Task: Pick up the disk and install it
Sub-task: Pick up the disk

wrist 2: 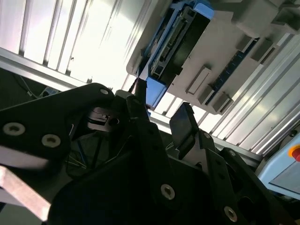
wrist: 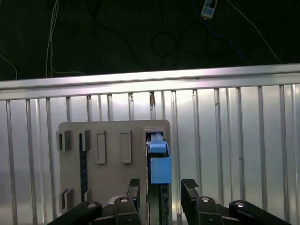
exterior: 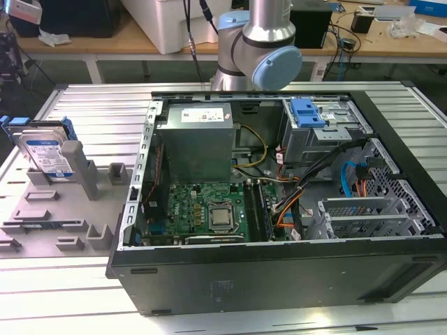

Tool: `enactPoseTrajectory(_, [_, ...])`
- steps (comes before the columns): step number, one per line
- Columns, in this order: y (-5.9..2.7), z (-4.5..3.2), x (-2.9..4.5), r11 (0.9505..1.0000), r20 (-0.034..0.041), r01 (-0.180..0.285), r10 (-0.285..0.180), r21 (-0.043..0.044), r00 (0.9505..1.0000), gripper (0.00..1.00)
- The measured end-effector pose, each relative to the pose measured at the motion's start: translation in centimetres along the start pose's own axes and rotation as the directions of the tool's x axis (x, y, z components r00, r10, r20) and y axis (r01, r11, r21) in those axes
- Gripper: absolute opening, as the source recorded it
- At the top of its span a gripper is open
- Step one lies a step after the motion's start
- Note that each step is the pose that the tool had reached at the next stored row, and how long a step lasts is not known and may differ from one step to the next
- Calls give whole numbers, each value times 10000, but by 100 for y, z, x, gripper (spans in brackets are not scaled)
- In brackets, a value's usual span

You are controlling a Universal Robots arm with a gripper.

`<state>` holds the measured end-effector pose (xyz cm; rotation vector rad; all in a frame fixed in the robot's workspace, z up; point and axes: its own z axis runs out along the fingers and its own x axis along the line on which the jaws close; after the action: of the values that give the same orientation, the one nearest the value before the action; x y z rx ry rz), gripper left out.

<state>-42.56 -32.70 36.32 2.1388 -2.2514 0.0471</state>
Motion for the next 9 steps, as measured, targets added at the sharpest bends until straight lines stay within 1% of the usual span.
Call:
enactPoseTrajectory(7, [0, 88, -4, 10000, 1, 0, 0, 13, 10000, 48])
enactPoseTrajectory(9, [1, 103, -5, 10000, 2, 0, 0, 17, 10000, 48])
